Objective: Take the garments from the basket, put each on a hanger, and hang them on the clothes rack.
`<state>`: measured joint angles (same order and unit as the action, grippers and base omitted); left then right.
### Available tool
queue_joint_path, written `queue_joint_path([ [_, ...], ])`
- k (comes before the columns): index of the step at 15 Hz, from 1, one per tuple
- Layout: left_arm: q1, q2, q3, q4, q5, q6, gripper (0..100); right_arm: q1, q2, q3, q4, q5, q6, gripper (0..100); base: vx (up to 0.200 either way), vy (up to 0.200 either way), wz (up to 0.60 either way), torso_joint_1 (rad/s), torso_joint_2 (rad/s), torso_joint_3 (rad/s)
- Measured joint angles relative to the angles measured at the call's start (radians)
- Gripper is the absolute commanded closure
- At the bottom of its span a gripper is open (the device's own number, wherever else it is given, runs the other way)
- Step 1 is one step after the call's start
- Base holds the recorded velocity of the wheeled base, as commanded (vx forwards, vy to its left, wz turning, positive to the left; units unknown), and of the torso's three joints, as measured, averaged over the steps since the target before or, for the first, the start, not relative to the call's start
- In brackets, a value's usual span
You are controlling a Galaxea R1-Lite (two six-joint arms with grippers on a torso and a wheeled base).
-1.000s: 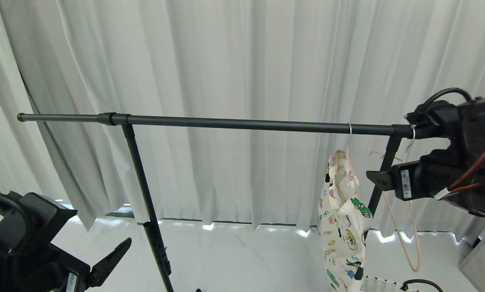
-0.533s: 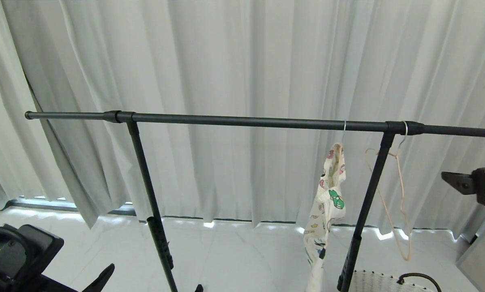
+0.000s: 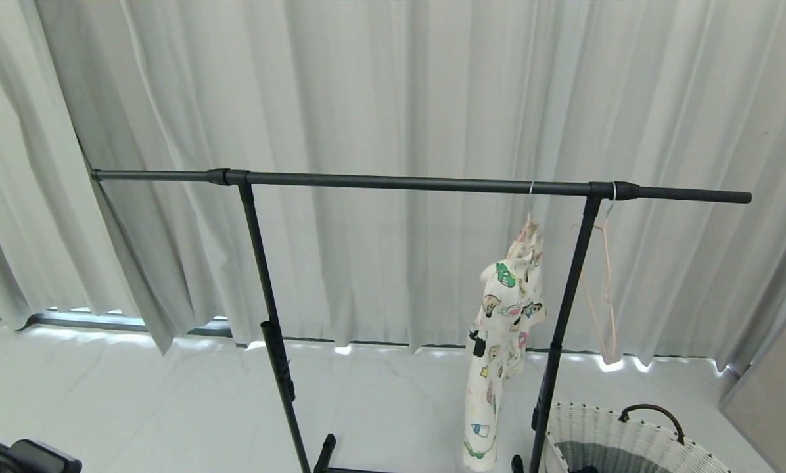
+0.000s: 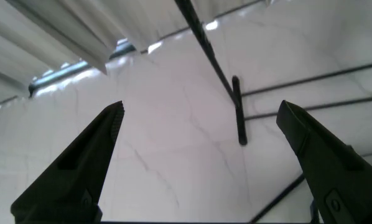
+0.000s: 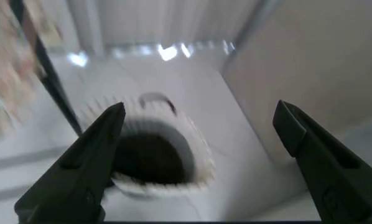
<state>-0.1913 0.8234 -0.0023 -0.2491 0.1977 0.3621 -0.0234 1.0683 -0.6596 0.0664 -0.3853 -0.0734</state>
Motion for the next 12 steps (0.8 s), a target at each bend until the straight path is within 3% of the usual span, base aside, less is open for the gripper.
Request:
queue_joint_path([
  [3, 0.029, -0.108, 0.001, 0.162, 0.000, -0.016, 0, -0.027, -0.045, 0.174, -0.005, 0.011, -0.068, 0, -0.200, 0.000, 0.00, 0.002, 0.00, 0.007],
  [6, 0.081, -0.169, 0.002, 0.180, 0.041, -0.056, 0, -0.034, -0.113, 0.365, -0.008, -0.003, -0.089, 0, 0.000, 0.000, 0.00, 0.000, 0.00, 0.000],
  [9, 0.105, -0.186, 0.002, 0.179, 0.056, -0.070, 0, -0.036, -0.227, 0.535, -0.008, -0.066, -0.110, 0, 0.000, 0.000, 0.00, 0.000, 0.00, 0.000],
  [12, 0.107, -0.177, 0.002, 0.179, 0.056, -0.070, 0, -0.039, -0.309, 0.598, -0.010, -0.087, -0.111, 0, 0.000, 0.000, 0.00, 0.000, 0.00, 0.000],
])
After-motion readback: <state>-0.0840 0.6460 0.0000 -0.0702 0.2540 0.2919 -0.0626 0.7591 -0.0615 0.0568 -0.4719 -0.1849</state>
